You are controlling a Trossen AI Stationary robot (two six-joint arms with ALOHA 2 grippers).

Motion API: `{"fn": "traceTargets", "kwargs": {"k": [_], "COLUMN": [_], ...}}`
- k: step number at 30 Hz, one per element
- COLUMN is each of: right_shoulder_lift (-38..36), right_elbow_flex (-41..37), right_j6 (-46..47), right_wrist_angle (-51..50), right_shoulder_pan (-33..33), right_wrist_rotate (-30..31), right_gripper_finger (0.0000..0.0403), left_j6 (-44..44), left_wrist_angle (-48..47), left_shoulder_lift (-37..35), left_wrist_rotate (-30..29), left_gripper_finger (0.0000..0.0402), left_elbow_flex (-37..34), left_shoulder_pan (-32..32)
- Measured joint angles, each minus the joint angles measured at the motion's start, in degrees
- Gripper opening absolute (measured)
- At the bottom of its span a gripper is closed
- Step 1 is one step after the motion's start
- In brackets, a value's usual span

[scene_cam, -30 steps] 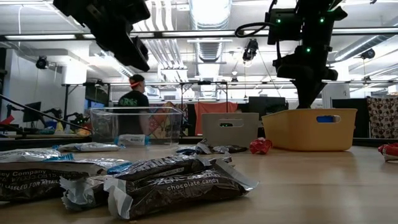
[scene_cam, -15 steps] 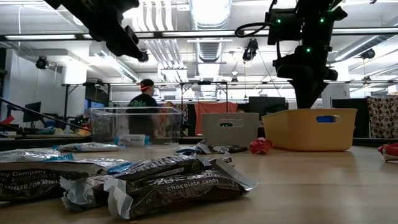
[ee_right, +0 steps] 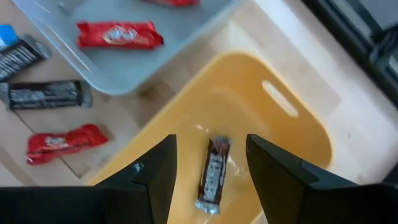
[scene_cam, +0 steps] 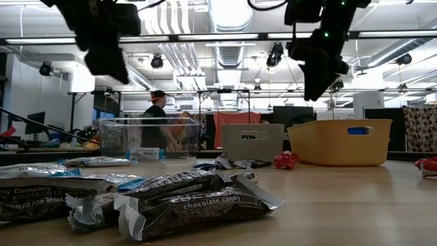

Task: Organize candy in baskets
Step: Put the red chocolate into the gray bin

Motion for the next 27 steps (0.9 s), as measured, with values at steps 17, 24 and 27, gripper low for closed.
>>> {"fn": "traceTargets", "kwargs": {"k": [17, 24, 27], "right_shoulder_lift": [0.04, 0.11, 0.13], "right_elbow_flex": [3.57, 3.37, 3.13], "right_j6": [-7.11, -19.61, -25.68], "right_wrist_angle": [3.09, 3.86, 3.79], "right_shoulder_pan": [10.86, 17.19, 18.79], "right_wrist_rotate": [-3.68, -5.54, -5.31], "right_gripper_finger": [0.0183, 0.0183, 0.0183], "left_j6": [2.31, 7.26, 7.30], "left_wrist_angle": [4.64, 6.25, 6.11], "left_shoulder_lift": [7.73, 10.16, 10.03], "left_wrist_rotate": [-2.88, -4.55, -5.57], "left_gripper_finger": [0.0076, 0.0076, 0.0076], "left_elbow_flex": [0.00, 0.00, 0.00], "left_shoulder_pan": [-6.39, -6.37, -6.35]}}
